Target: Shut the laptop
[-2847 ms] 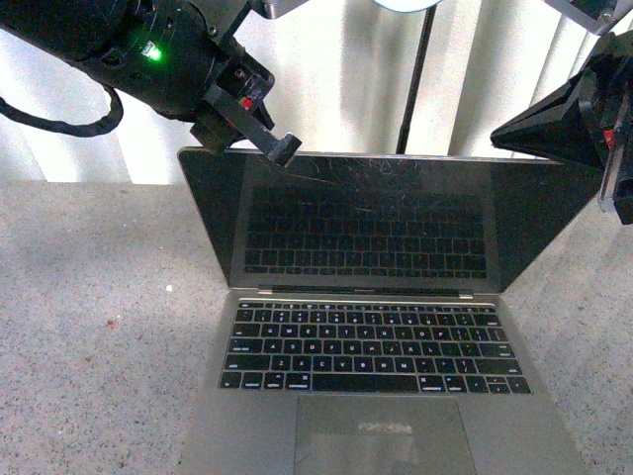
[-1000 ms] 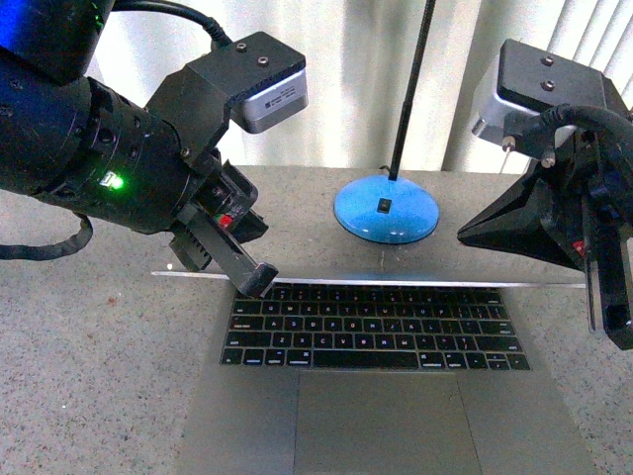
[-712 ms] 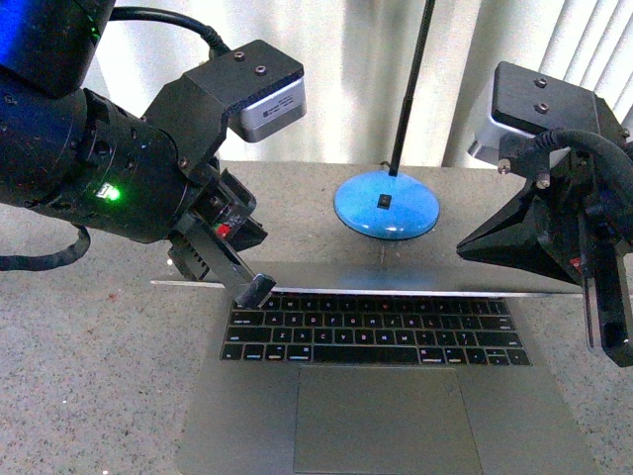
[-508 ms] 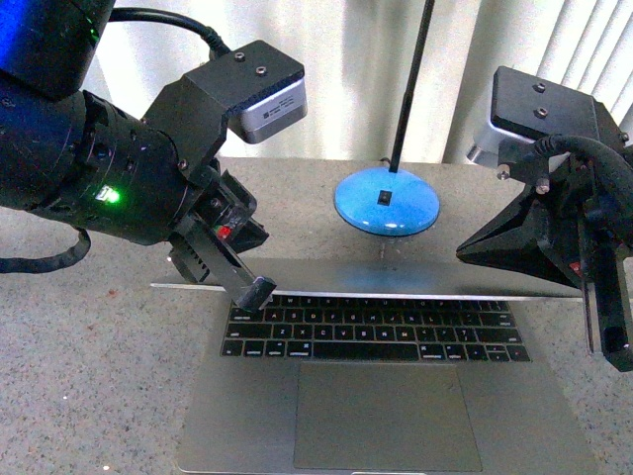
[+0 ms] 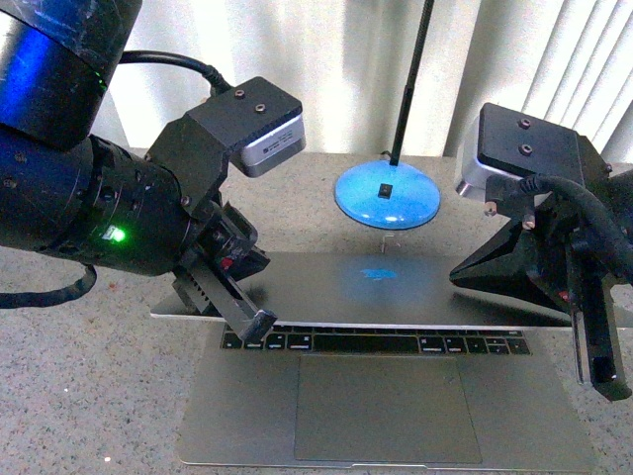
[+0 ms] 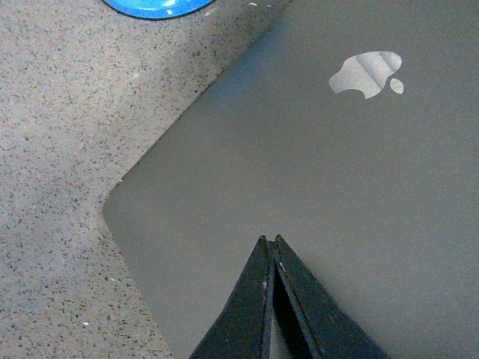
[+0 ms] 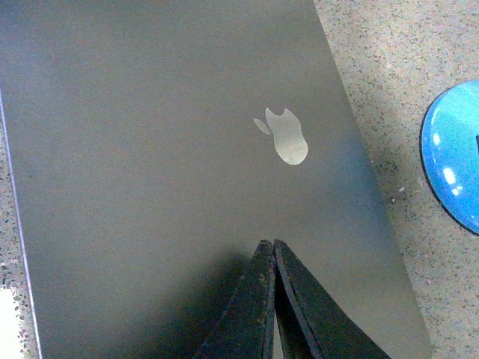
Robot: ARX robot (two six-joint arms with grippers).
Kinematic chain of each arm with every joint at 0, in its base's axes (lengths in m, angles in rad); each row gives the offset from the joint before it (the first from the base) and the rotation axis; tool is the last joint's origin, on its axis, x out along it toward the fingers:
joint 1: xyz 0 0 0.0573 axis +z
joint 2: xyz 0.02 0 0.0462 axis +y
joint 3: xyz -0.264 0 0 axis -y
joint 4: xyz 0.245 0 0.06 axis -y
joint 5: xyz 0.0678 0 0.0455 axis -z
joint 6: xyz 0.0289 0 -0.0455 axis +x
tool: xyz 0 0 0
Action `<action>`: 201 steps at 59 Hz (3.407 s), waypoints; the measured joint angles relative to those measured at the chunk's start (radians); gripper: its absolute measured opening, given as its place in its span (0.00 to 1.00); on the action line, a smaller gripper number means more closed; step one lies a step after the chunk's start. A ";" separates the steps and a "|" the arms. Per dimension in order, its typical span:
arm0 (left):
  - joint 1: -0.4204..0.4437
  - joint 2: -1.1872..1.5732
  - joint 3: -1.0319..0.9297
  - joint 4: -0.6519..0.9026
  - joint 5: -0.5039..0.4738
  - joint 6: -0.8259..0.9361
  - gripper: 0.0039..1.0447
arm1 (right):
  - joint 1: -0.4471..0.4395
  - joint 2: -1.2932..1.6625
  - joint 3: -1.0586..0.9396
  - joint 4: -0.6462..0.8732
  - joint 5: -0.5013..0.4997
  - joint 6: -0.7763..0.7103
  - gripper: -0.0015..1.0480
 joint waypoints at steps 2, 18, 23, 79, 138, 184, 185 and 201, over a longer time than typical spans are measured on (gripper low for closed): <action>-0.001 0.003 -0.004 0.005 0.002 -0.002 0.03 | 0.001 0.002 -0.001 0.002 0.000 0.000 0.03; -0.005 0.011 -0.022 0.020 0.007 -0.011 0.03 | 0.011 0.023 -0.012 0.021 0.005 0.000 0.03; -0.005 0.014 -0.027 0.027 0.011 -0.013 0.03 | 0.014 0.028 -0.015 0.026 0.007 0.001 0.03; -0.019 0.097 -0.151 0.187 0.052 -0.082 0.03 | 0.016 0.115 -0.118 0.096 0.041 0.011 0.03; 0.371 -0.236 -0.270 0.555 -0.074 -0.693 0.33 | 0.039 -0.070 -0.183 0.582 0.137 0.562 0.42; 0.376 -0.565 -0.735 0.942 -0.241 -0.461 0.03 | -0.082 -0.602 -0.769 1.149 0.667 1.038 0.03; 0.376 -0.582 -0.742 0.932 -0.241 -0.461 0.03 | -0.085 -0.619 -0.776 1.139 0.664 1.039 0.03; 0.376 -0.833 -0.817 0.755 -0.241 -0.459 0.03 | -0.169 -0.877 -0.843 0.951 0.585 1.041 0.03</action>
